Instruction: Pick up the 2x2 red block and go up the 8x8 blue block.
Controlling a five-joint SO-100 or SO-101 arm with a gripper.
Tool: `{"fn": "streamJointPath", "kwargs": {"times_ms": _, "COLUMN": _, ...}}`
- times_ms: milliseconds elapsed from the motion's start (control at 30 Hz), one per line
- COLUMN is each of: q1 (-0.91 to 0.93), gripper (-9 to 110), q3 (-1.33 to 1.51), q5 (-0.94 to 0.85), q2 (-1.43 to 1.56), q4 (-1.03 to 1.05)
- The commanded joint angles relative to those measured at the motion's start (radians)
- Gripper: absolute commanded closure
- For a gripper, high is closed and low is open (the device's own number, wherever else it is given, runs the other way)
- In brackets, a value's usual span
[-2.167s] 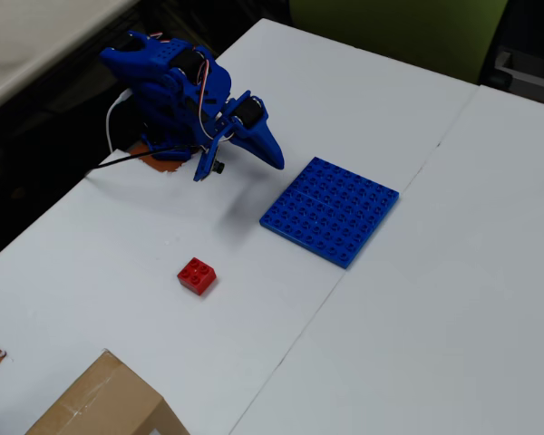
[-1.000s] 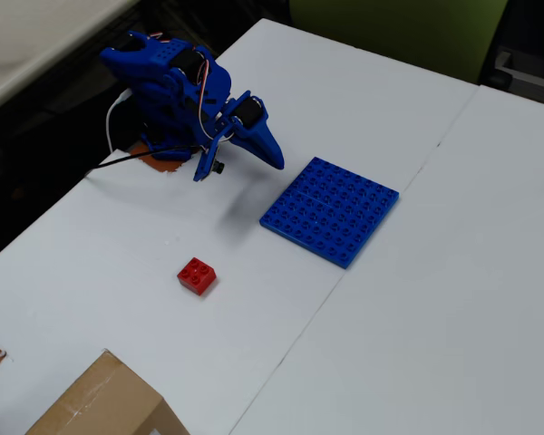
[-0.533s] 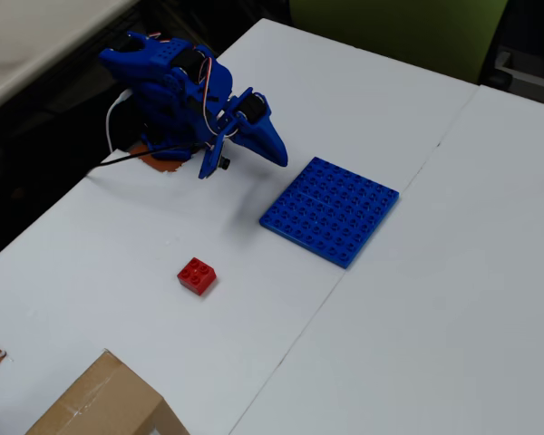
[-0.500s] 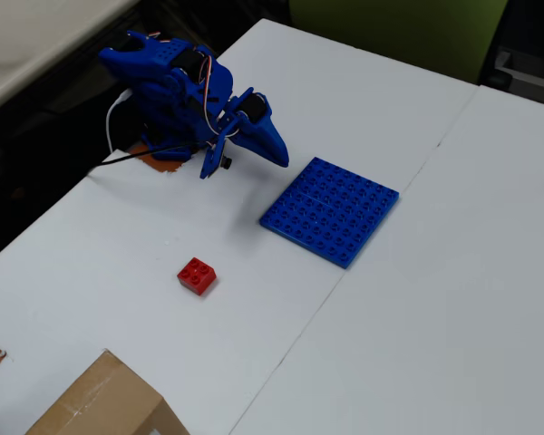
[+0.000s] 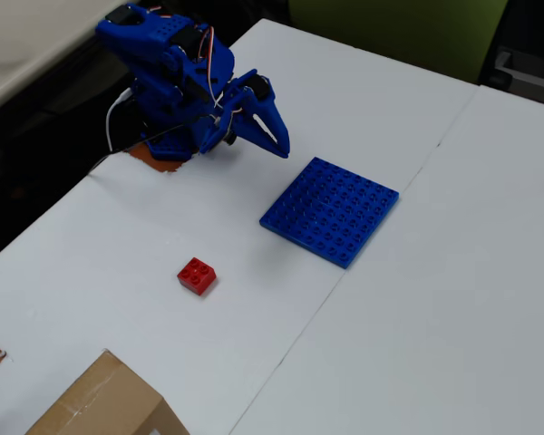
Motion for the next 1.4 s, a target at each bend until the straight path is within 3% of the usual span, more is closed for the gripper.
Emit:
{"fn": "streamJointPath", "kwargs": {"times_ms": 0, "q1": 0.003, "gripper": 101, "q3": -0.256, "q5": -0.104, "q2": -0.144, "q4": 0.124}}
{"fn": "streamJointPath", "kwargs": {"times_ms": 167, "q1": 0.075, "gripper": 99, "q3": -0.497, "q5": -0.370, "q2": -0.307, "q4": 0.353}}
{"fn": "streamJointPath", "kwargs": {"times_ms": 733, "q1": 0.457, "gripper": 96, "q3": -1.086, "q5": -1.419, "q2": -0.919, "q4": 0.792}}
{"fn": "streamJointPath", "kwargs": {"times_ms": 933, "q1": 0.604, "gripper": 96, "q3": -1.149, "q5": -1.712, "q2": -1.083, "q4": 0.756}}
{"fn": "streamJointPath", "kwargs": {"times_ms": 1367, "q1": 0.696, "gripper": 82, "q3": -1.129, "q5": -1.868, "q2": -1.341, "q4": 0.414}}
